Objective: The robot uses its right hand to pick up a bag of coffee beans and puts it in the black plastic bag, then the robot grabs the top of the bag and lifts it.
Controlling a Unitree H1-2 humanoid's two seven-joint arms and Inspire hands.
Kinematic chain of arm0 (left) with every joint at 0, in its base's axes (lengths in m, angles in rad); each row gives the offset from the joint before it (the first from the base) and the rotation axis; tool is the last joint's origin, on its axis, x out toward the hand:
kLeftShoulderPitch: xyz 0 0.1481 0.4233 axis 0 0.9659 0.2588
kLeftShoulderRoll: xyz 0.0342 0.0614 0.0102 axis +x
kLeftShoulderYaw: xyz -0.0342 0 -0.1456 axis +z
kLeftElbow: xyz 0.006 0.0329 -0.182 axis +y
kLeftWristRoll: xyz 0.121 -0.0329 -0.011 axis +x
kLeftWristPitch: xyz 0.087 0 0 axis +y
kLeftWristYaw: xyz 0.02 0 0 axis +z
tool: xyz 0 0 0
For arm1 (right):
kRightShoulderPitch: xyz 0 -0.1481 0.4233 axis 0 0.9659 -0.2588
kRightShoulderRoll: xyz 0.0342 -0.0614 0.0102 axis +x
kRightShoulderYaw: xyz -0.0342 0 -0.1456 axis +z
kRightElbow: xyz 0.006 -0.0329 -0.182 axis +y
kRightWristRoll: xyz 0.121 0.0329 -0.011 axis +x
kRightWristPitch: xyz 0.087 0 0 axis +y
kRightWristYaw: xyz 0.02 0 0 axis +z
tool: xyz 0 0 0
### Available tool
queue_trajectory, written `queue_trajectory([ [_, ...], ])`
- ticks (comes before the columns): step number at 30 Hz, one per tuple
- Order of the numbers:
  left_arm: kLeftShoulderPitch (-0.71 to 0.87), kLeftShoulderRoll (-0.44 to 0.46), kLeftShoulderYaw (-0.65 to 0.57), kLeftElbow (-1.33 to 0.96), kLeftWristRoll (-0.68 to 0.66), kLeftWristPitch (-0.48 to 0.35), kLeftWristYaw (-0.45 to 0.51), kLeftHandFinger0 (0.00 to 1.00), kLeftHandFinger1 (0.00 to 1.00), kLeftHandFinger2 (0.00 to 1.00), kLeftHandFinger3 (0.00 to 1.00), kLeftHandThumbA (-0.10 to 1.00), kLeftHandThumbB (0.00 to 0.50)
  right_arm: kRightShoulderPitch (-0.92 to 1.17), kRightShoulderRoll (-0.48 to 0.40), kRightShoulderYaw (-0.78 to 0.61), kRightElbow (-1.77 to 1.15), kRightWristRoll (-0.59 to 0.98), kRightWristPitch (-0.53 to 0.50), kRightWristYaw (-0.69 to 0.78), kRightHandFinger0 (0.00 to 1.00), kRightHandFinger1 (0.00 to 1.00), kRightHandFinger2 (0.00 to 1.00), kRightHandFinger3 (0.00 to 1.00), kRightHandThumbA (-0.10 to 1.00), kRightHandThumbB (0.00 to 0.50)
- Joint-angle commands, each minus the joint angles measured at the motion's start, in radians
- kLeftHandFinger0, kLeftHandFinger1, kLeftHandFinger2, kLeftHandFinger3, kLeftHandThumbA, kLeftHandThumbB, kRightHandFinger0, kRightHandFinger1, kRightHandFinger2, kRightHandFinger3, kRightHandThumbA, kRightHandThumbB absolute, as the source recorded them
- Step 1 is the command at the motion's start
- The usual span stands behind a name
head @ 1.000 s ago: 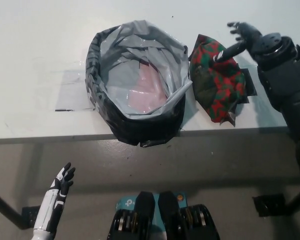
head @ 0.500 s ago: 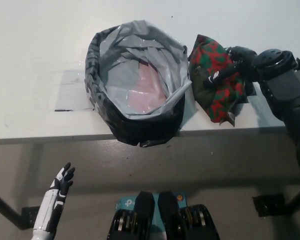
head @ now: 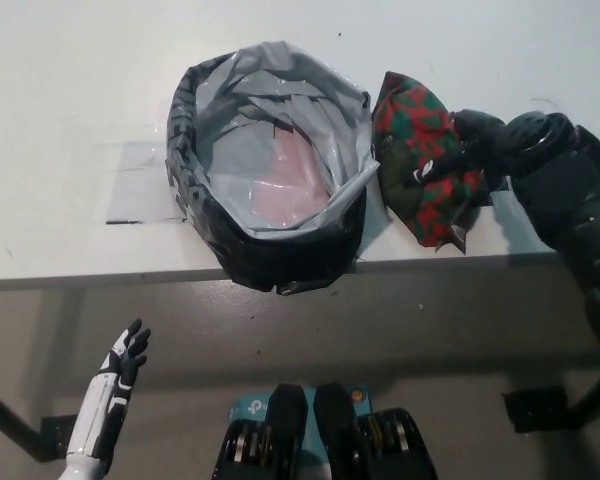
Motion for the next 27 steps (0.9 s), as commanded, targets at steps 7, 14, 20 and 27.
queue_trajectory([
  [7,-0.021,0.014,0.013,-0.038,-0.001,-0.023,0.005,1.00,1.00,1.00,1.00,1.00,0.267,0.030,0.061,-0.108,-0.008,0.066,-0.099,-0.370,0.01,0.06,0.17,0.15,-0.10,0.236],
  [14,-0.024,0.015,0.016,-0.027,0.004,-0.031,0.009,1.00,1.00,1.00,1.00,1.00,0.258,0.058,0.060,-0.376,-0.011,0.264,-0.173,-0.351,0.00,0.27,0.64,0.57,-0.10,0.175],
  [20,-0.019,0.011,0.018,-0.024,-0.004,-0.038,0.010,1.00,1.00,1.00,1.00,1.00,0.238,0.072,0.067,-0.750,0.010,0.562,-0.197,-0.271,0.00,0.28,0.77,0.44,-0.10,0.147],
  [27,-0.022,0.014,0.017,-0.013,-0.001,-0.049,0.010,1.00,1.00,1.00,1.00,1.00,0.240,0.055,0.058,-1.064,-0.002,0.799,-0.087,-0.153,0.00,0.09,0.71,1.00,-0.10,0.097],
])
